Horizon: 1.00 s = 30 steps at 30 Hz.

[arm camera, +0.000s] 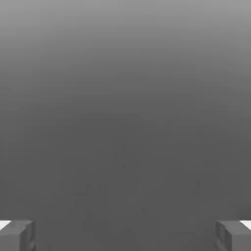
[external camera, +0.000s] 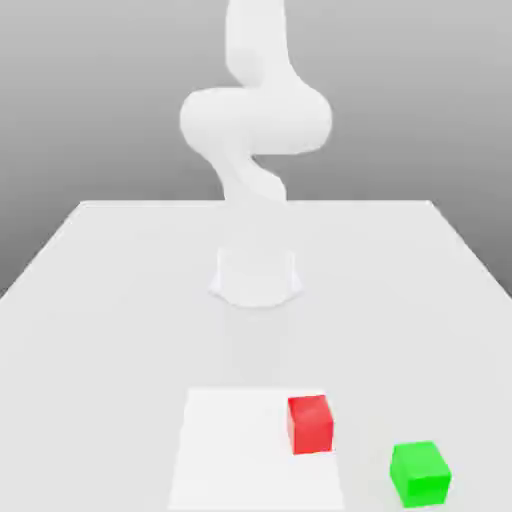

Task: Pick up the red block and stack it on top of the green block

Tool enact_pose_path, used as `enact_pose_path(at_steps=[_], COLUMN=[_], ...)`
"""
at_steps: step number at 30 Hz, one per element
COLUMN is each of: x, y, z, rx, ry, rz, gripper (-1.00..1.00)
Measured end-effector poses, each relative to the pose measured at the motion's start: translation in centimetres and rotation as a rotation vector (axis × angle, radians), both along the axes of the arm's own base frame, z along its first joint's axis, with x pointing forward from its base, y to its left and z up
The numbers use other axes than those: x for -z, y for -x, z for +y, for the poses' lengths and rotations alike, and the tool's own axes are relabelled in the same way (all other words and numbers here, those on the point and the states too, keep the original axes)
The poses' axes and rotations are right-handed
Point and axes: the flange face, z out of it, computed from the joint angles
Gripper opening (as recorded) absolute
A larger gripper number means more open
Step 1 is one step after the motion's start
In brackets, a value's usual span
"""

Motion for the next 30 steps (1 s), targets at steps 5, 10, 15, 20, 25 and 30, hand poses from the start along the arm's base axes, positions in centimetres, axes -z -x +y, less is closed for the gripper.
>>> enact_pose_path(at_steps=[5,10,15,20,25,30], x=[11.3,22.7,33.8,43.8,49.6,51.4], y=[-5.2,-7.0,-5.9,-2.3,-1.6,-1.5], z=[1.7,3.5,5.1,6.3,6.2,6.2], rx=[-0.032,-0.060,-0.087,-0.115,-0.114,-0.114], ry=[0.000,0.010,0.027,0.053,0.056,0.056], rz=[0.179,0.351,0.521,0.685,0.713,0.714], gripper=[0.00,0.00,0.00,0.00,0.00,-1.00])
